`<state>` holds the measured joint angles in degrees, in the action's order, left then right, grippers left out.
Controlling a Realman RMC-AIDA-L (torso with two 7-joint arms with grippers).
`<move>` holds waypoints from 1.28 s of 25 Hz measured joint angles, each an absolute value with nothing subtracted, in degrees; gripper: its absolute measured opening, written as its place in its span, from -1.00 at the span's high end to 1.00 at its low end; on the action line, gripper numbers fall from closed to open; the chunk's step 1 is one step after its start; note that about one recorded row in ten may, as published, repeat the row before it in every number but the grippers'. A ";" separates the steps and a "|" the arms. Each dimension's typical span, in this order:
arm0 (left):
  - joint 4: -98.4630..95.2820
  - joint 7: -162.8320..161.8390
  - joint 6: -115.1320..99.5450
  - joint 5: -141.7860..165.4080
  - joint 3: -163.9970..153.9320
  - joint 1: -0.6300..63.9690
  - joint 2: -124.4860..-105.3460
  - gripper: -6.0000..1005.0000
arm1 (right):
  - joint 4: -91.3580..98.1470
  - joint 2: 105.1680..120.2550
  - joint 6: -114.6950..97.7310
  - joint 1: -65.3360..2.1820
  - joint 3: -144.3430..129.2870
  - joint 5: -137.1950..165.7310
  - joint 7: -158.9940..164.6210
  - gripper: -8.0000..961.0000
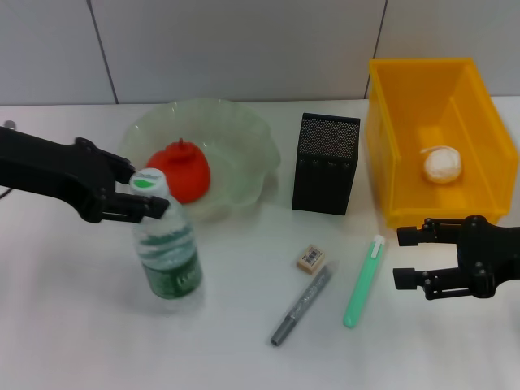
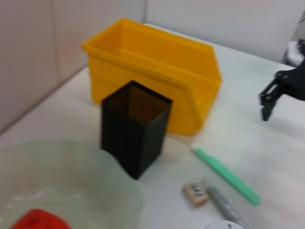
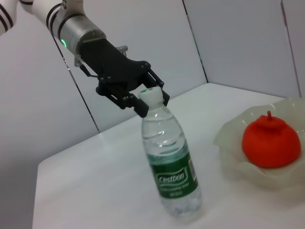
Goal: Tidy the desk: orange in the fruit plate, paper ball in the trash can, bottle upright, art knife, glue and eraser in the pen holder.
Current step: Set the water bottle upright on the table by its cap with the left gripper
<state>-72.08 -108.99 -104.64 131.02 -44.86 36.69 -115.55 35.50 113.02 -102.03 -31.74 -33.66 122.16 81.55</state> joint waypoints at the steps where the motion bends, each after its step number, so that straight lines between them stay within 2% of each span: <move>1: -72.27 -108.79 -104.07 131.02 -44.85 36.41 -115.54 0.12 | 35.51 113.02 -102.02 -31.75 -33.66 122.16 81.57 -0.68; 16: -71.94 -107.05 -95.76 131.93 -44.74 33.87 -113.93 0.12 | 35.42 113.55 -101.16 -31.89 -33.53 122.17 81.73 -0.68; 32: -71.76 -107.27 -93.83 132.02 -44.83 33.20 -113.73 0.12 | 35.42 113.58 -101.16 -32.45 -32.95 122.17 82.10 -0.68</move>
